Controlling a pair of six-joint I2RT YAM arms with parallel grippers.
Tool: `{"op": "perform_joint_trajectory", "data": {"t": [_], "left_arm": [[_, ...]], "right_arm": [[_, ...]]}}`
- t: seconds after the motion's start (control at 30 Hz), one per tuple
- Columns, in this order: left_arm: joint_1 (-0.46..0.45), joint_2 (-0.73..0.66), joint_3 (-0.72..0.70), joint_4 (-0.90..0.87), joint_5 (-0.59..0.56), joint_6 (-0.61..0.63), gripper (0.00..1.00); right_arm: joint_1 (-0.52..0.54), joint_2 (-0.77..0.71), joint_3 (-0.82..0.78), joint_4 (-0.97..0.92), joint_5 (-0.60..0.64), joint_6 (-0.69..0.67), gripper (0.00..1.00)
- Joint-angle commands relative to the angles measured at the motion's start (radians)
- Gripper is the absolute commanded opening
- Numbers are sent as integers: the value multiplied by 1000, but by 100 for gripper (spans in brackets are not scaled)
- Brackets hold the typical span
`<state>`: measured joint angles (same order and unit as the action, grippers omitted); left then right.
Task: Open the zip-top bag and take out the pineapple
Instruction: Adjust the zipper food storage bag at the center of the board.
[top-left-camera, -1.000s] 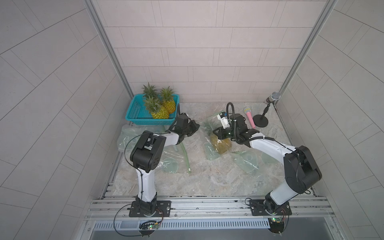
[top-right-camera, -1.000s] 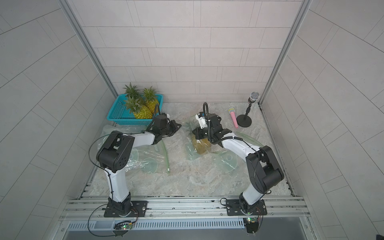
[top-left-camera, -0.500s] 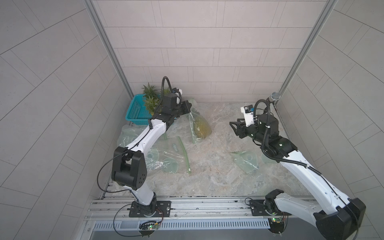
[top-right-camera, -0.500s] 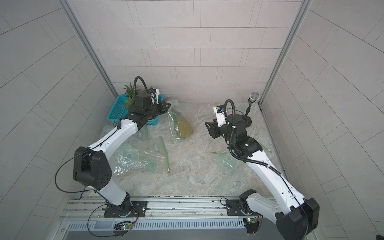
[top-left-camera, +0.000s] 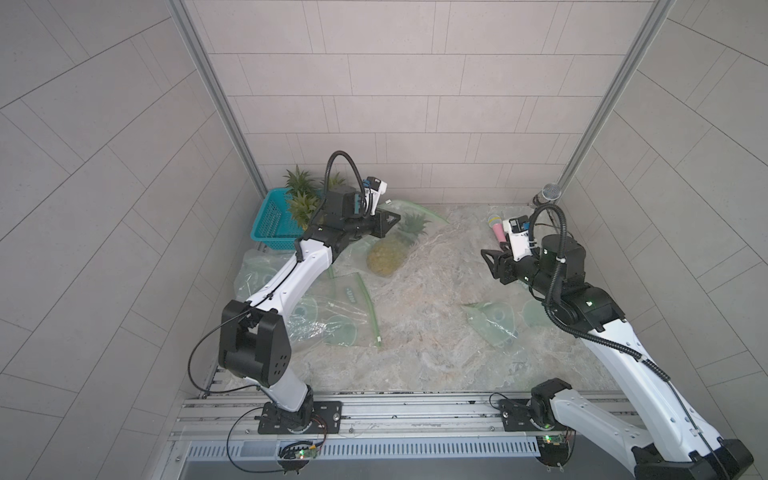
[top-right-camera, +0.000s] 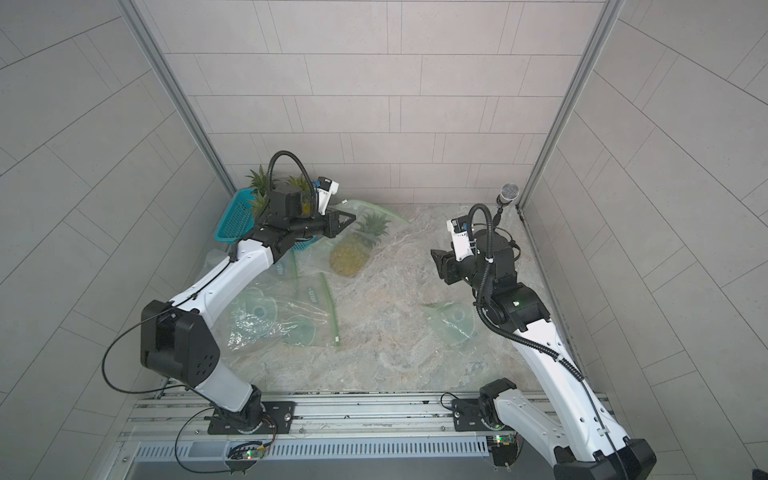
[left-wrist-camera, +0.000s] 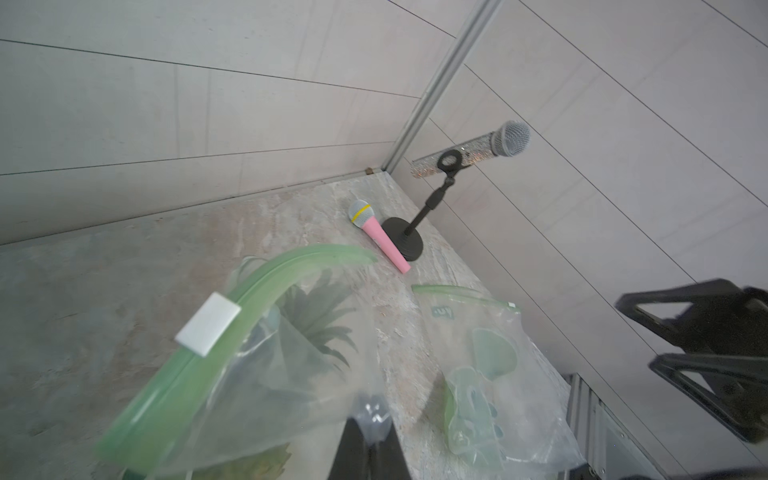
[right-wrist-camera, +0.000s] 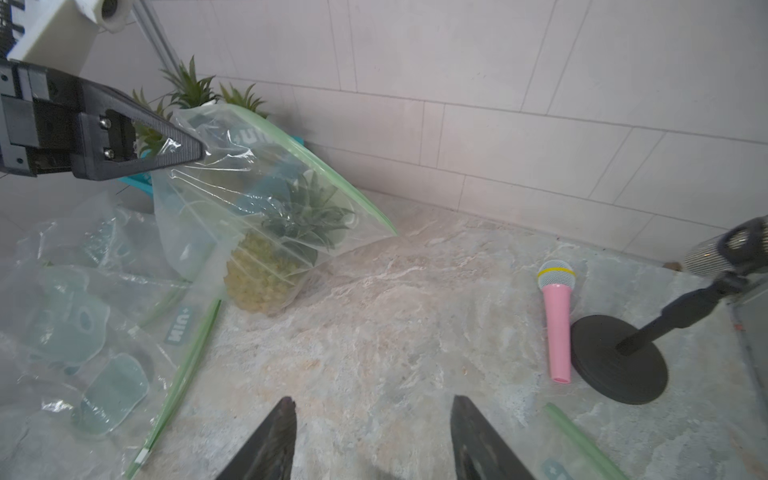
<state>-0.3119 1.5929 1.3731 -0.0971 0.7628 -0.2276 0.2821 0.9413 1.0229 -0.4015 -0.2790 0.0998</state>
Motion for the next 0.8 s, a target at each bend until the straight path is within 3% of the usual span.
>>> {"op": "perform_joint_trajectory", "data": {"t": [0.0, 0.23, 0.6, 0.77], "left_arm": [[-6, -86, -67, 87, 165, 80, 0], [-7, -148, -178, 173, 236, 69, 0], [-8, -154, -221, 297, 293, -22, 0], [-10, -149, -230, 344, 317, -62, 0]], "right_arm": [[-4, 10, 38, -15, -166, -55, 61], [-3, 120, 88, -12, -369, -104, 61], [-3, 345, 157, 108, -558, -34, 57], [-3, 441, 198, 127, -527, -22, 53]]}}
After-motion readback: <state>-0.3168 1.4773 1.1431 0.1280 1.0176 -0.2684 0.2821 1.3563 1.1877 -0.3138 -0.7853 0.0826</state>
